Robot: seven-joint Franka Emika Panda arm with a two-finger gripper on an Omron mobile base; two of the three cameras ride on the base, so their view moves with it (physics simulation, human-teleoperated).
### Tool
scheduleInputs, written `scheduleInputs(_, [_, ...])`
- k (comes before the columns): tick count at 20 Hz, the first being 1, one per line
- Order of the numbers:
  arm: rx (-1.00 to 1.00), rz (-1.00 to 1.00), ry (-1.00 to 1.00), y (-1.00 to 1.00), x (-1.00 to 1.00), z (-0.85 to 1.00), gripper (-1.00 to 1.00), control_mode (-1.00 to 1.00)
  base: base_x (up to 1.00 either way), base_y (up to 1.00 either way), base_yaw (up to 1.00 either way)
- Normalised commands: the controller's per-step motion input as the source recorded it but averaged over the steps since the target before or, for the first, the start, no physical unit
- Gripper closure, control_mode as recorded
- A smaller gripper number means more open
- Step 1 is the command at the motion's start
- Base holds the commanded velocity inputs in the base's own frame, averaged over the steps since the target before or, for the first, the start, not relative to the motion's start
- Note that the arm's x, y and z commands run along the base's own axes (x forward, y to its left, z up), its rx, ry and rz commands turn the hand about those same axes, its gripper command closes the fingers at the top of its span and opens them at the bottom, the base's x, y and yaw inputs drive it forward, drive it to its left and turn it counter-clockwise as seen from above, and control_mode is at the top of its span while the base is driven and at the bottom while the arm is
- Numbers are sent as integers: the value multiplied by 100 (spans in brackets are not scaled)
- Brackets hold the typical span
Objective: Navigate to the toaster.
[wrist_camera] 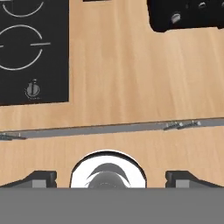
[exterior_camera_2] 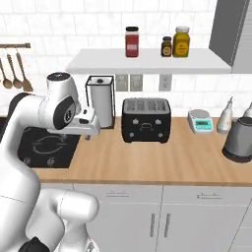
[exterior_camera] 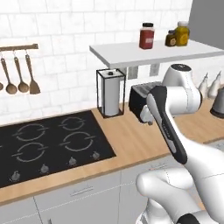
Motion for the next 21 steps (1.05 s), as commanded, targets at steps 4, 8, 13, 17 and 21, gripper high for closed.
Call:
scheduleInputs(4, [0, 0, 0, 0, 0, 0, -100, 100, 56, -98, 27])
scheduleInputs(8, [0, 0, 0, 0, 0, 0, -100, 100, 51, -57, 21])
scheduleInputs(13, [0, 0, 0, 0, 0, 0, -100, 100, 51, -47, 19])
scheduleInputs(17, [0, 0, 0, 0, 0, 0, -100, 100, 39, -55, 20])
scheduleInputs(21, [0, 0, 0, 0, 0, 0, -100, 100, 24, -49, 20])
